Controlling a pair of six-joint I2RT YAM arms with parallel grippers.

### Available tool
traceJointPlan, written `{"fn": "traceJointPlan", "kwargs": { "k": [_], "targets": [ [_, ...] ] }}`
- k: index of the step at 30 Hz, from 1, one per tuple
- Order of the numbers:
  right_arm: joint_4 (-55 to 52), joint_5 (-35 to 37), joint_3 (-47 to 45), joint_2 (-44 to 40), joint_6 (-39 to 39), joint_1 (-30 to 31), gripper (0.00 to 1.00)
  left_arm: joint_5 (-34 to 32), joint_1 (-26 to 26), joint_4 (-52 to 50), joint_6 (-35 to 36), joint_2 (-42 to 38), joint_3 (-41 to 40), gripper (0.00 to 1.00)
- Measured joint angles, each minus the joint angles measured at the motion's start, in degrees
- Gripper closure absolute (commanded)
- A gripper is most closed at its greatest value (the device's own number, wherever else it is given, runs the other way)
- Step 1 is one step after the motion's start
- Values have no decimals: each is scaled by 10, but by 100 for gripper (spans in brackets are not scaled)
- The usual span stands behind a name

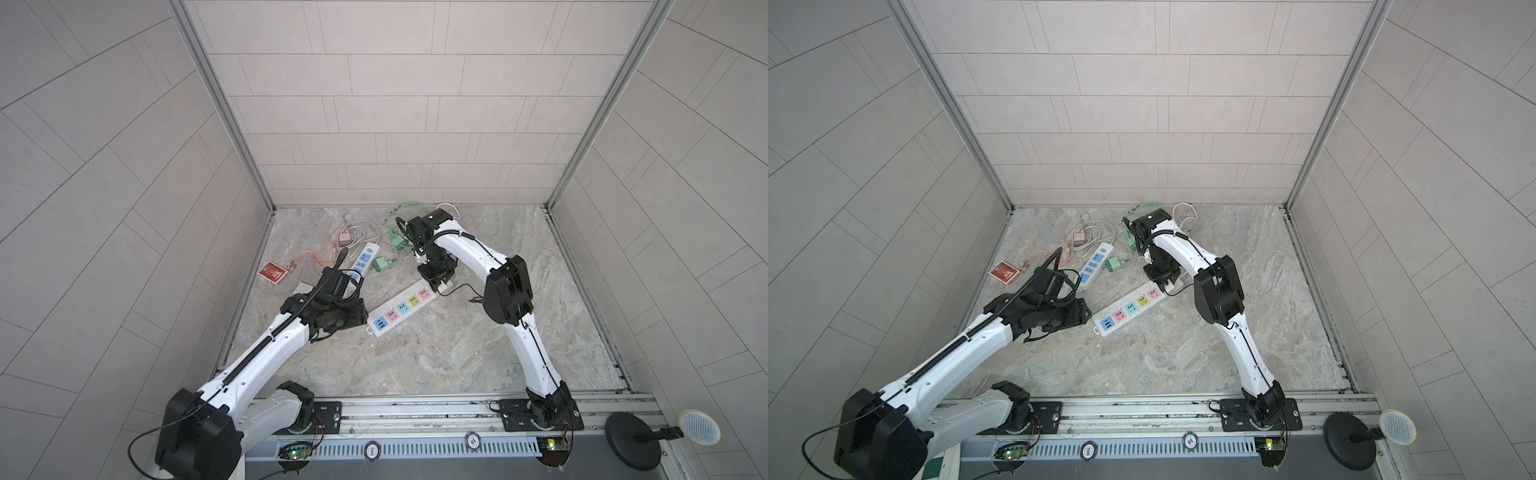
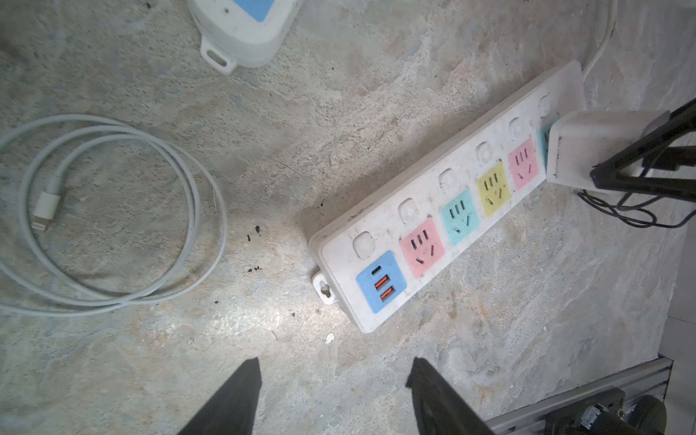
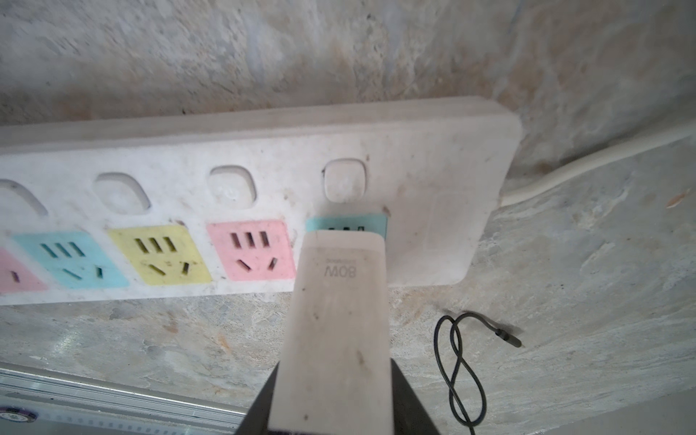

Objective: Insert plugs into power strip
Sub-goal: Insert the plug into the socket.

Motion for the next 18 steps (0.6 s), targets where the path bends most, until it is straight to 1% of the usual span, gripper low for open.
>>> {"fn": "traceJointPlan", "kwargs": {
  "k": [15, 18],
  "targets": [
    [15, 9, 0, -11, 11, -3, 60, 5, 0, 2, 0, 3, -2, 30],
    [23, 6, -2, -24, 15, -6, 63, 6, 0, 1, 0, 3, -2, 30]
  ]
}}
